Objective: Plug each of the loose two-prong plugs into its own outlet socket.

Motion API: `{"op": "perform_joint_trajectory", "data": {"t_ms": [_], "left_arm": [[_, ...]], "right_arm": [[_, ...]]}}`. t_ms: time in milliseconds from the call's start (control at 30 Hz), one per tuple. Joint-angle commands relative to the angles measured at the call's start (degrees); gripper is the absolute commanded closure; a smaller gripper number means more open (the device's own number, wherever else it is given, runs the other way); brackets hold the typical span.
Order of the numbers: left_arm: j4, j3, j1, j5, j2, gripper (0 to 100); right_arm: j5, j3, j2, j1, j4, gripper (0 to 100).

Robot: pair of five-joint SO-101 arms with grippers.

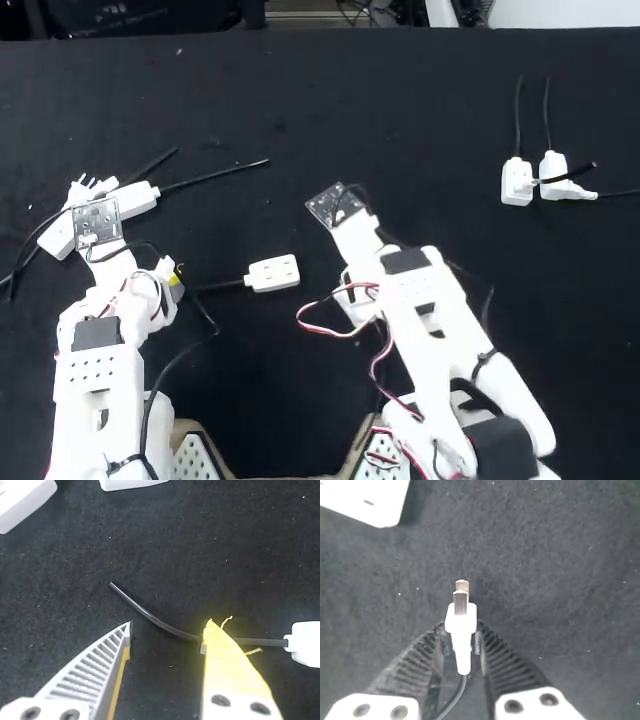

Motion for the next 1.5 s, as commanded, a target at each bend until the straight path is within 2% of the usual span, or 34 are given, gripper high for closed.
{"op": "perform_joint_trajectory", "data": {"t_ms": [0, 800, 1167, 1467], "left_arm": [[-0.4, -0.7, -0.3, 0.5, -0.4, 77], [-0.4, -0.7, -0.3, 0.6, -0.4, 77], [-0.4, -0.8, -0.3, 0.6, -0.4, 77], [-0.4, -0.7, -0.3, 0.6, -0.4, 77]], "right_arm": [[-0.2, 1.5, -2.5, -0.5, 0.5, 89.1], [-0.2, 7.9, -2.5, -0.3, -10.8, 91.7], [-0.3, 7.7, -1.9, -0.4, -10.2, 91.7], [-0.3, 4.0, 4.4, -0.2, -4.7, 91.7]]}}
